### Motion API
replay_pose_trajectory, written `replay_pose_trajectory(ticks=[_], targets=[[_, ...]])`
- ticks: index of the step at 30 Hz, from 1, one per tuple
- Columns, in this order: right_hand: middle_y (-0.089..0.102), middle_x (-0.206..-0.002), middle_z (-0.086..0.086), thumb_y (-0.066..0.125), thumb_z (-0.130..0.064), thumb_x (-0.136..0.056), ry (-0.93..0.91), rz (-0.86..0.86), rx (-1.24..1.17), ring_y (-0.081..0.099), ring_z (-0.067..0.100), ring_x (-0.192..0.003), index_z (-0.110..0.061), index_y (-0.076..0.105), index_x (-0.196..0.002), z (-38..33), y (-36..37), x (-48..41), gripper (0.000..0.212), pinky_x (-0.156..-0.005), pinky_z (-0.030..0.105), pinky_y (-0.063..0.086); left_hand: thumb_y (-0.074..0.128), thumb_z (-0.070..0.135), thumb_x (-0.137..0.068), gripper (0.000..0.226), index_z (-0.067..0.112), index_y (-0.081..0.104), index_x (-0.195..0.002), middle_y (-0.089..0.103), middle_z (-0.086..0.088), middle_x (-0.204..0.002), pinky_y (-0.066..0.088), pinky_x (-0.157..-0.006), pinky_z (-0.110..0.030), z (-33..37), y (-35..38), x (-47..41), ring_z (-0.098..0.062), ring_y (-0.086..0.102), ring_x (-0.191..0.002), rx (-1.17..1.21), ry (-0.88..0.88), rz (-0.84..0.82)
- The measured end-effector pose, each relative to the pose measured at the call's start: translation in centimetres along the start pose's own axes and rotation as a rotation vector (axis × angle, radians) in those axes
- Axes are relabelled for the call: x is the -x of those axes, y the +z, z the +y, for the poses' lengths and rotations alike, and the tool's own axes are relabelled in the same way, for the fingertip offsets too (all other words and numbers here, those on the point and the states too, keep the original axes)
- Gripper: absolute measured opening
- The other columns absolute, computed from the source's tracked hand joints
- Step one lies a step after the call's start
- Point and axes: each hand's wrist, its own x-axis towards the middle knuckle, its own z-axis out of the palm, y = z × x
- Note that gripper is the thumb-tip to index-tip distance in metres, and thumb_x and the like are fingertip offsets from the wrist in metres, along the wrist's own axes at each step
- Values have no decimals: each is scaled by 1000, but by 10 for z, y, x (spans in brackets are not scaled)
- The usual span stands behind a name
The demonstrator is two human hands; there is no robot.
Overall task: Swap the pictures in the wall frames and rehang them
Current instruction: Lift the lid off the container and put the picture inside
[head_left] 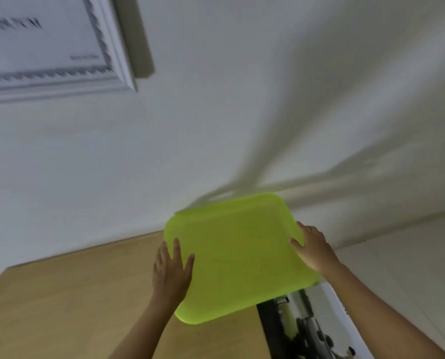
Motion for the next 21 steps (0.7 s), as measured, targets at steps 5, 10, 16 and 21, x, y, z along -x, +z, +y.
replay_pose_trajectory(ticks=[5, 10, 16, 21], targets=[[32, -143, 12, 39, -35, -97, -56, 128, -133, 30, 28, -131, -7, 24, -143, -2, 21, -7, 56, -104, 41, 34, 48, 37, -93, 63, 10, 25, -145, 19, -23, -149, 27, -109, -46, 7, 9, 3, -36, 19, -138, 182, -90, 51], [31, -145, 15, 43, -35, -95, -25, 217, -194, 27, 29, -133, -4, 24, -143, -9, 32, -7, 60, -106, 42, 31, 58, 37, -88, 68, 7, 30, -142, 20, -21, -149, 26, -110, -45, 18, 10, 4, -34, 20, -138, 284, -166, 106], [31, -145, 14, 52, -37, -90, 1, 246, -250, 23, 27, -135, -4, 27, -142, -13, 31, -5, 67, -107, 39, 28, 67, 39, -80, 78, 12, 30, -142, 20, -11, -150, 30, -108, -41, 21, 6, 7, -28, 26, -138, 372, -182, 164], [34, -141, 16, 56, -36, -88, 22, 296, -272, 26, 29, -131, -3, 31, -140, -19, 25, 1, 67, -106, 40, 28, 71, 37, -78, 81, 12, 30, -143, 19, -8, -151, 28, -108, -36, 22, -4, 9, -23, 25, -138, 426, -168, 170]])
